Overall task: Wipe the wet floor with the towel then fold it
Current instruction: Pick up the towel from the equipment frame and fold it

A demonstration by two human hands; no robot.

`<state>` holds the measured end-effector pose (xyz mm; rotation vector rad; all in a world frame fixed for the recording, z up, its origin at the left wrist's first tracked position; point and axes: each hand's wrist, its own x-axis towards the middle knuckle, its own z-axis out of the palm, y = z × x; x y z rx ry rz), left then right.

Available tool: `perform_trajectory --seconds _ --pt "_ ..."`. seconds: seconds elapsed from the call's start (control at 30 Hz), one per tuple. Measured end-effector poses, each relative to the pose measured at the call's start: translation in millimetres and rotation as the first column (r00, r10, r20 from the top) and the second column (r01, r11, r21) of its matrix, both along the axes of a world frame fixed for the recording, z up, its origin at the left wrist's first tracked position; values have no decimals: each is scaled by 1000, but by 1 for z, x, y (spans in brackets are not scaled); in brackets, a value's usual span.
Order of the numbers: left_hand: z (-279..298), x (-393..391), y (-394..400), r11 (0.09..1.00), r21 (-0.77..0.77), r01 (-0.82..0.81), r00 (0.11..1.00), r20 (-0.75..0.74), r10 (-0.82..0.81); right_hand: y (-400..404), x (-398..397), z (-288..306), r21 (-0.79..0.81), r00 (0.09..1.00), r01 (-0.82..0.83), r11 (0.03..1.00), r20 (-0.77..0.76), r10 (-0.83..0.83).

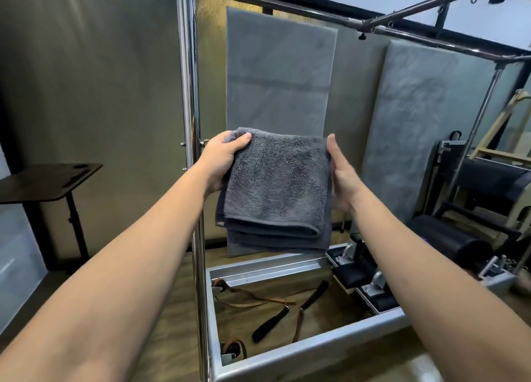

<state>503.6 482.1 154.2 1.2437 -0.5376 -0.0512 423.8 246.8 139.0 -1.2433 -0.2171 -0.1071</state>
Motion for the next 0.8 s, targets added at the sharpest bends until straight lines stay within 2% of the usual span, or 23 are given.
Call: perform_trajectory --seconds 0.03,0.1,0.17,0.37,0.47,0.53,0.67,0.8 --pt "-1 -2 -2 1000 -6 -7 1000 -6 7 4 -5 -13 -12 988 -128 992 -86 126" --pt "-4 -5 -2 999 26 -44 999 -4 44 13 -13 -34 18 962 -193 981 -194 193" --pt "-8 -5 2 992 95 -85 996 13 84 16 -15 -43 40 967 -127 991 -216 132" --pt "-32 -3 7 950 296 -101 995 27 98 3 -14 -35 -73 991 96 993 -82 -102" --pt "-50 -4 -5 956 293 -2 998 -65 22 -4 -16 -40 -40 983 148 988 -102 -151" --pt "-62 -5 -14 949 314 39 998 -65 -20 -10 -21 -49 -16 978 150 988 -141 -151" --pt "-80 -2 -30 939 343 27 995 -101 8 -23 -34 -64 0 967 189 982 -171 -186" --pt "-93 -5 -50 954 294 56 994 -102 -27 -40 -52 -69 -18 958 239 971 -161 -239"
